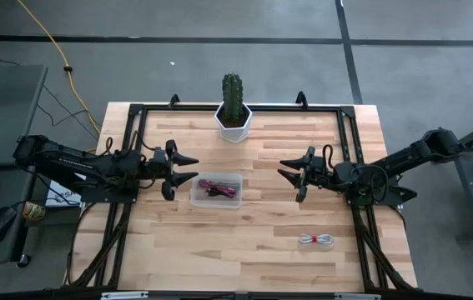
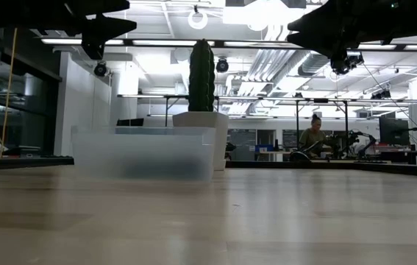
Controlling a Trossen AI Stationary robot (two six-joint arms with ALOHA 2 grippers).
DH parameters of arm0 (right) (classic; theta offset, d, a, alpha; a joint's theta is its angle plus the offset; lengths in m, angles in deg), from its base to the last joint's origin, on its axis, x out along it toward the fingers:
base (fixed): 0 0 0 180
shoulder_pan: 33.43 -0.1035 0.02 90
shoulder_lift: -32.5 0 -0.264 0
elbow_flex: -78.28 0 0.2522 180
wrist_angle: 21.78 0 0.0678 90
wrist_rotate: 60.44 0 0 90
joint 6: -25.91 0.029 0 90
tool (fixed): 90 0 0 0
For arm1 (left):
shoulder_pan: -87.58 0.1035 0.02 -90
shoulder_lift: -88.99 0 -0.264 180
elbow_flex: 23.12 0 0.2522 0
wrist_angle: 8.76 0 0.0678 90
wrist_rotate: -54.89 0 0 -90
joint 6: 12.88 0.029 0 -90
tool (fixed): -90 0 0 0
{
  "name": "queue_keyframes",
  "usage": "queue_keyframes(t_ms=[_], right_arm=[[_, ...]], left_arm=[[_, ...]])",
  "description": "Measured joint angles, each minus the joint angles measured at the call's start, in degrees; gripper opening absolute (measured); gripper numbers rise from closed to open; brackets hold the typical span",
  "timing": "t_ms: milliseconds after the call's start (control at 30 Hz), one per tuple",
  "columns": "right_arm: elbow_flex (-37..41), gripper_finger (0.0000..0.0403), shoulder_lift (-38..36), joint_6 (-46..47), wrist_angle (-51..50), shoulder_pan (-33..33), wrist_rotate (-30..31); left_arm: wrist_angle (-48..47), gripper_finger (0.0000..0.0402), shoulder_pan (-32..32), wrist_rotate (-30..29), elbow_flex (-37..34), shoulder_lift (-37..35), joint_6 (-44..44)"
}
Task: Pick and place USB-C Cables
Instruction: Put the white charger cable into the transparent bin
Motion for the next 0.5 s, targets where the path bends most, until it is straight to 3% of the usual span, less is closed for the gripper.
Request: queue_keyframes(t_ms=[500], right_arm=[[0.0, 0.0138, 0.0, 0.49, 0.0, 0.0, -0.12]], left_arm=[[0.4, 0.0188, 0.02, -0.13, 0.0, -0.04, 0.04]])
